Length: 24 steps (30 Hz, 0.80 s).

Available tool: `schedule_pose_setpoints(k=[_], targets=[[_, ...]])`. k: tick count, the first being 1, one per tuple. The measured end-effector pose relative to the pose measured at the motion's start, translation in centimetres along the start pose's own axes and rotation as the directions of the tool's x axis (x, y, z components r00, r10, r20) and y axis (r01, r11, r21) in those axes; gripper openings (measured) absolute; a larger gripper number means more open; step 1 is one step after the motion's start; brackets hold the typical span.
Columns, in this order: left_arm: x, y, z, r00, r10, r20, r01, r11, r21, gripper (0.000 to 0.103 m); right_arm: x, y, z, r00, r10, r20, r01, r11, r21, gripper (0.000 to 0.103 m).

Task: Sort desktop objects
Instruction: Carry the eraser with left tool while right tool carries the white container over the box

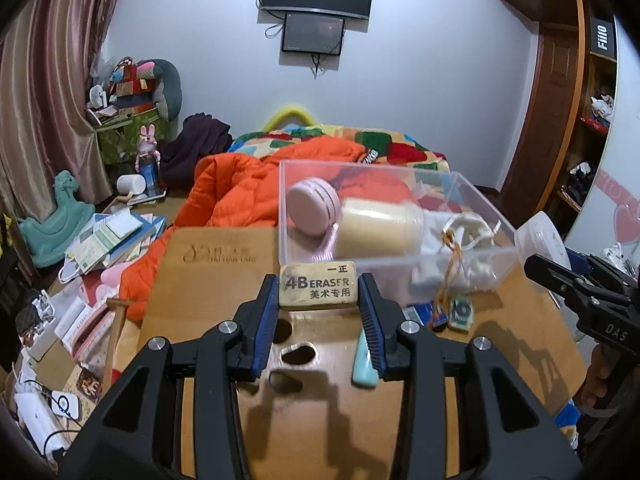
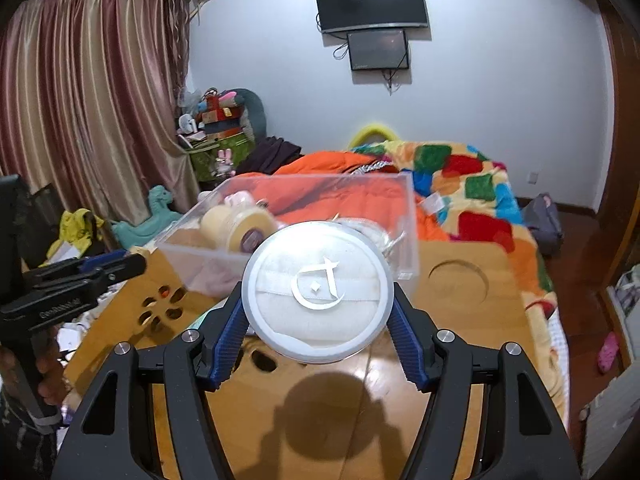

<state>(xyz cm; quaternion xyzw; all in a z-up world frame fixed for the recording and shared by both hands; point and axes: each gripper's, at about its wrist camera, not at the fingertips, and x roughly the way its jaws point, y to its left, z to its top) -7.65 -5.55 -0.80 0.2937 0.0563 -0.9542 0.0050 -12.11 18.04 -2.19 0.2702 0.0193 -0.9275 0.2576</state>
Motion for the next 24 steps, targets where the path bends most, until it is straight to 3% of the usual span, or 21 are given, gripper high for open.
schedule_pose_setpoints(k=[11, 24], targets=[[2.9, 0.6, 2.2, 1.000, -0.026, -0.008, 0.026, 1.000, -0.012, 0.039, 2.0, -0.5, 3.1, 1.000, -0.020, 0.008, 0.020, 1.000, -0.017, 0.062], [5.1, 0.7, 2.5, 1.000, 0.008, -0.023, -0.008, 1.000, 0.021, 0.039, 6.7, -0.5, 4.4, 0.999, 0.016, -0.033, -0.017, 1.000, -0.022, 0.062]])
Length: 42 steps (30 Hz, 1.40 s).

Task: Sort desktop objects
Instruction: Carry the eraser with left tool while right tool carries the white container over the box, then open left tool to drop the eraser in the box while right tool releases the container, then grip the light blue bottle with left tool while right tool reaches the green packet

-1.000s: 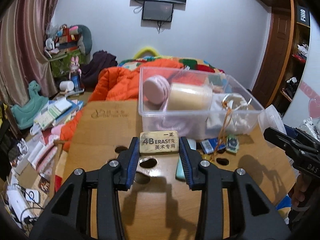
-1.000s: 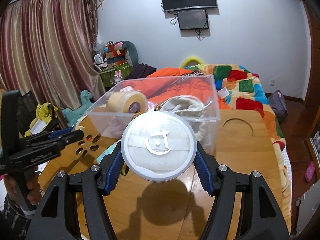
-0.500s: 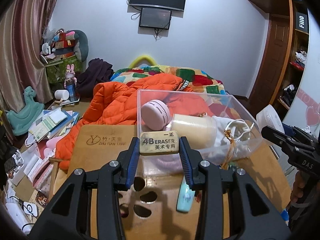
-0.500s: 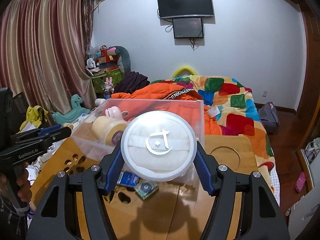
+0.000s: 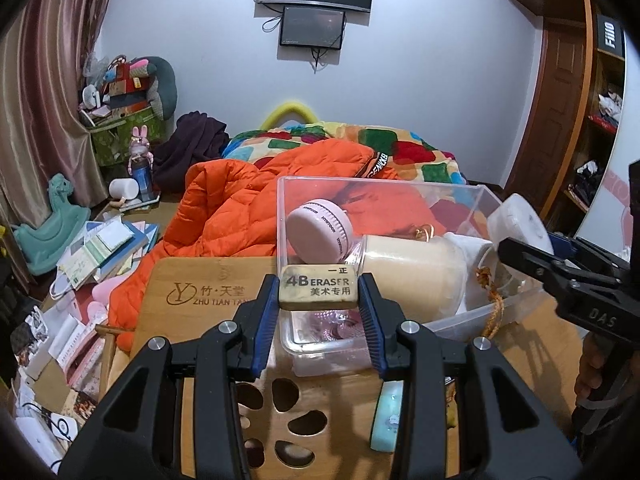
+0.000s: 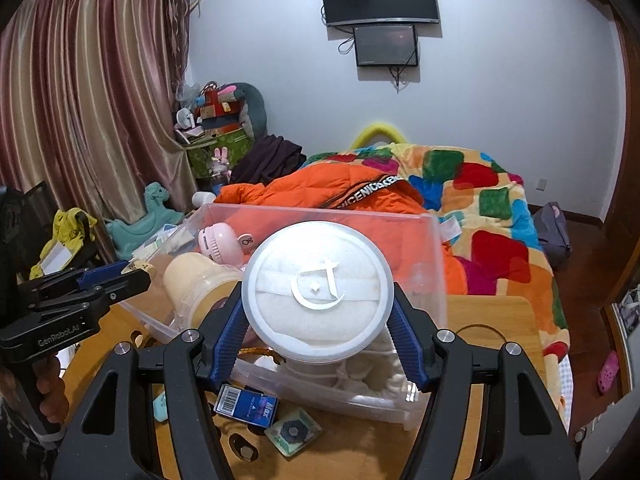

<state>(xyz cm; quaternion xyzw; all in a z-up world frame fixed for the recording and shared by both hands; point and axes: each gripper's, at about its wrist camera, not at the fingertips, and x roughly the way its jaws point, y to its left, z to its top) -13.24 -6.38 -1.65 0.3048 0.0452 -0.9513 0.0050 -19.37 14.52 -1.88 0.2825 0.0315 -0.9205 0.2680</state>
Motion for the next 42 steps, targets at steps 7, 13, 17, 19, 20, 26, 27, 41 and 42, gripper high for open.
schedule_pose_setpoints(k=[7, 13, 17, 19, 20, 26, 27, 41, 42], targets=[[0.0, 0.0, 0.1, 1.000, -0.011, 0.004, 0.011, 1.000, -0.007, 0.039, 1.5, 0.4, -0.7, 0.999, -0.016, -0.034, 0.015, 1.000, -0.016, 0.062], [0.0, 0.0, 0.1, 1.000, -0.011, 0.005, 0.011, 1.000, -0.006, 0.042, 2.1, 0.4, -1.1, 0.998, -0.023, -0.056, 0.022, 1.000, -0.021, 0.065], [0.0, -0.1, 0.0, 1.000, -0.010, 0.001, 0.010, 1.000, -0.007, 0.044, 2.1, 0.6, -1.4, 0.998, -0.036, -0.056, 0.034, 0.999, -0.035, 0.065], [-0.2, -0.1, -0.1, 1.000, -0.015, -0.002, 0.015, 1.000, -0.012, 0.045, 1.9, 0.7, -1.3, 0.998, -0.037, -0.056, 0.035, 0.999, -0.035, 0.065], [-0.2, -0.1, -0.1, 1.000, -0.019, -0.004, 0.019, 1.000, -0.016, 0.047, 1.8, 0.7, -1.4, 0.998, -0.035, -0.056, 0.033, 0.999, -0.031, 0.065], [-1.0, 0.0, -0.5, 1.000, -0.022, 0.002, 0.022, 0.999, -0.033, 0.051, 1.0, 0.6, -1.5, 0.998, -0.036, -0.041, 0.035, 0.999, -0.016, 0.069], [-1.2, -0.1, -0.6, 1.000, -0.021, 0.003, 0.021, 0.999, -0.032, 0.052, 0.7, 0.5, -1.5, 0.999, -0.037, -0.038, 0.036, 0.999, -0.013, 0.070], [-4.0, -1.7, -2.4, 0.999, 0.025, 0.048, -0.027, 0.999, 0.027, 0.076, -3.4, 0.2, -3.5, 0.997, -0.071, 0.007, 0.071, 0.997, -0.012, 0.077], [-4.0, -1.8, -2.7, 0.999, 0.025, 0.045, -0.026, 0.999, 0.031, 0.076, -3.7, 0.3, -3.7, 0.997, -0.078, 0.005, 0.078, 0.997, -0.015, 0.077]])
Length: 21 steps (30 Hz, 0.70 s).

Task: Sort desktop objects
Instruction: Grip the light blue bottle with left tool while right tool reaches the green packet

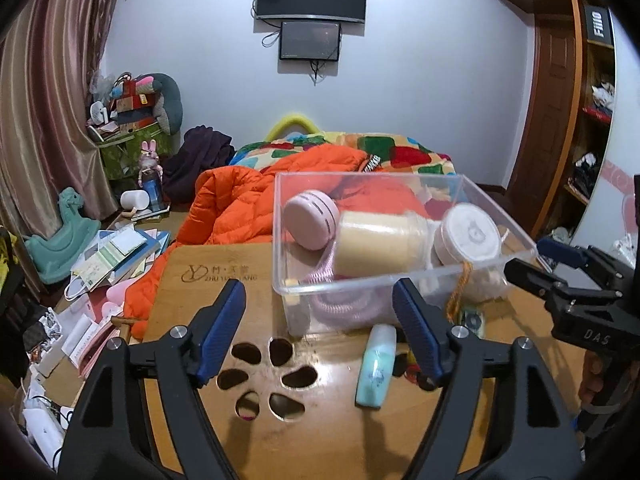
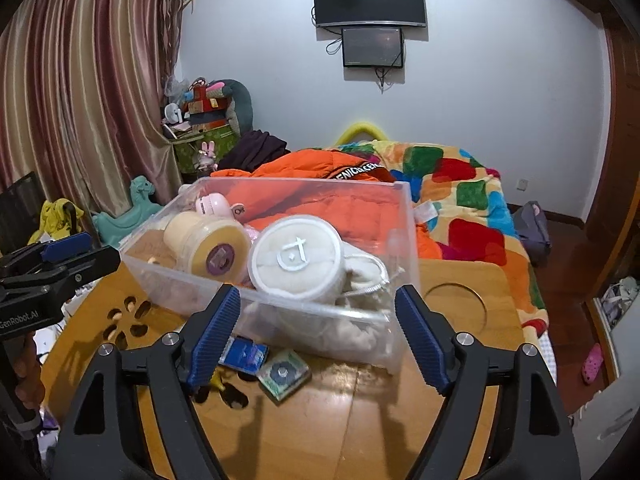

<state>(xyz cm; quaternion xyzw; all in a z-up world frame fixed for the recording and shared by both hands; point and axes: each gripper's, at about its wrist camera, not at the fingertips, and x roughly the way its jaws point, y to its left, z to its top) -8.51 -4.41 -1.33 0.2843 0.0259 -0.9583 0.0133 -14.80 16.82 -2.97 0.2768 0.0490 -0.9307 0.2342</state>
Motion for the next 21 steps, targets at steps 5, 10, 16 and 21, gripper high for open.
schedule_pose_setpoints(k=[5, 10, 16, 21], targets=[[0.4, -0.7, -1.2, 0.999, -0.014, -0.041, 0.015, 0.999, 0.034, 0.076, -0.8, 0.2, -1.1, 1.000, 0.004, -0.010, -0.004, 1.000, -0.015, 0.077], [1.8, -1.2, -2.7, 0.993, -0.030, -0.112, 0.039, 0.996, 0.078, 0.076, -0.5, 0.4, -2.5, 0.998, 0.017, -0.057, -0.020, 0.998, -0.058, 0.077], [3.6, -1.3, -3.7, 0.982, -0.050, -0.183, 0.067, 0.994, 0.087, 0.076, 1.8, 0.4, -3.9, 0.988, 0.046, -0.150, -0.061, 0.993, -0.100, 0.075], [4.5, -1.9, -3.8, 0.978, -0.037, -0.204, 0.058, 0.993, 0.101, 0.068, 3.4, 0.2, -4.1, 0.980, 0.053, -0.191, -0.076, 0.990, -0.115, 0.071]])
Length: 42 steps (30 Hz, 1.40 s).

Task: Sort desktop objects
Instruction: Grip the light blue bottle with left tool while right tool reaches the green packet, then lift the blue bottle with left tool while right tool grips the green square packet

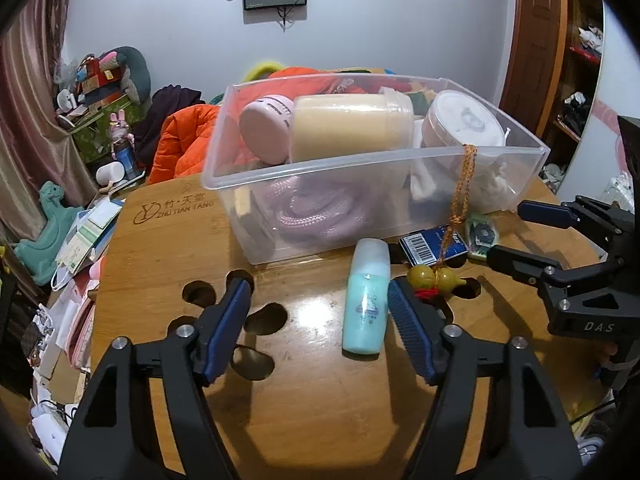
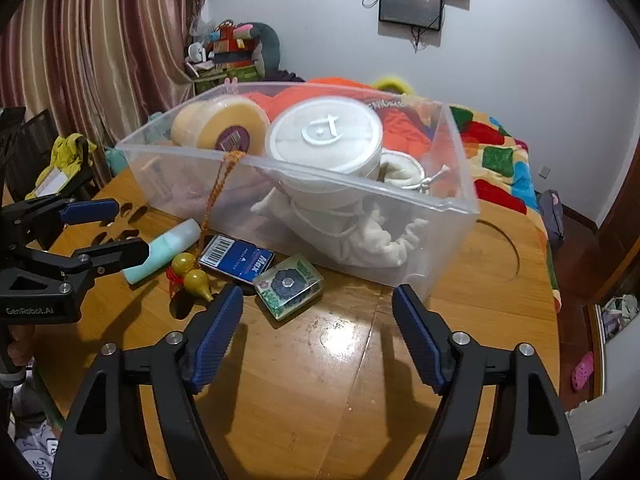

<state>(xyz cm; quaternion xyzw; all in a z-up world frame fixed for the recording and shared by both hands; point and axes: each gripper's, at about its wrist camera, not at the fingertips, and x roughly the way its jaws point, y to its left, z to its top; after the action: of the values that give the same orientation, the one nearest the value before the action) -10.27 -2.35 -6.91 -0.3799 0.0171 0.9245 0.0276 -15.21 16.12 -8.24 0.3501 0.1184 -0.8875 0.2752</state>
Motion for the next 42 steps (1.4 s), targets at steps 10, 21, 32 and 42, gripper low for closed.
schedule_pose_setpoints(k=[10, 21, 32, 42], targets=[[1.9, -1.5, 0.3, 0.999, -0.010, -0.049, 0.011, 0.999, 0.033, 0.061, 1.5, 0.5, 0.2, 0.999, 0.033, -0.043, -0.035, 0.998, -0.047, 0.065], [1.9, -2.8, 0.0, 0.999, 0.032, -0.032, -0.029, 0.995, 0.090, 0.049, 2.3, 0.8, 0.7, 0.996, 0.049, -0.071, -0.054, 0.996, -0.067, 0.059], [1.4, -4.2, -0.8, 0.999, 0.051, -0.012, -0.048, 0.987, 0.154, 0.025, 1.8, 1.9, 0.3, 0.996, 0.061, -0.061, -0.066, 0.993, -0.093, 0.037], [0.0, -2.3, -1.4, 1.000, -0.024, -0.015, 0.025, 0.998, 0.056, 0.024, -1.0, 1.5, -1.2, 0.996, 0.081, -0.023, -0.082, 0.995, -0.055, 0.037]])
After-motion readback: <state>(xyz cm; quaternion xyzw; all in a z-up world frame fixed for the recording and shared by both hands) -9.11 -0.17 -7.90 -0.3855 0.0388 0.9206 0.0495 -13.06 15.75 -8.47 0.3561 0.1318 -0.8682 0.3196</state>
